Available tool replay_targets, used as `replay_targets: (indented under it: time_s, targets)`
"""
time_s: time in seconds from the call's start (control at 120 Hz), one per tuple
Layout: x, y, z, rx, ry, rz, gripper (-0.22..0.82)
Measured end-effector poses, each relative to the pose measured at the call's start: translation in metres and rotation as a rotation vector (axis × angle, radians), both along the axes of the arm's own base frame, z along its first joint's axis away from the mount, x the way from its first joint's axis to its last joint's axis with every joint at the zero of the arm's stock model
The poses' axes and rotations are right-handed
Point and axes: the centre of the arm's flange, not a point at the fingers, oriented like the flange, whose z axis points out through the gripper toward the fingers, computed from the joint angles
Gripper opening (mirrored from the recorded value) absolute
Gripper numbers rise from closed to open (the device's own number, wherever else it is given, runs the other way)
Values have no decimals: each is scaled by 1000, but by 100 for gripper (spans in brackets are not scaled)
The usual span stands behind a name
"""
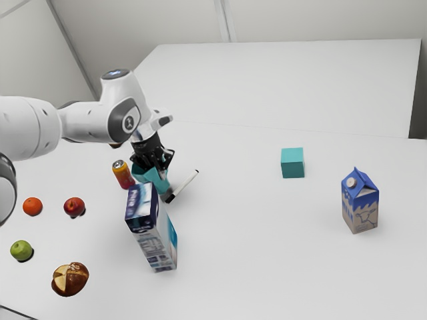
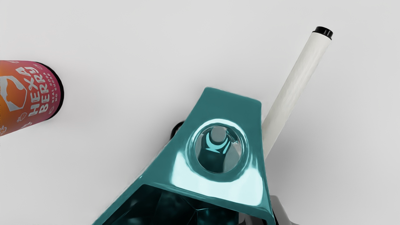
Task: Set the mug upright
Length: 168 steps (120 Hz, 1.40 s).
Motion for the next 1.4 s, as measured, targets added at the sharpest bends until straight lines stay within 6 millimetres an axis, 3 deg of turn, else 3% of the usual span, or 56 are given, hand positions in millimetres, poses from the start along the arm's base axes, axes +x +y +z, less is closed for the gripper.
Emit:
replay_targets:
  time_s: [0.767,0.925,1.042,1.2,1.4]
  targets:
    - [-1,2,-34,93,81,154,-17]
    - [1,3,-31,88,74,166,19]
    - [7,4,-21,84,59,173,36]
    - [11,4,-11,73,49,182,49]
    - [15,4,5,66,36,184,56]
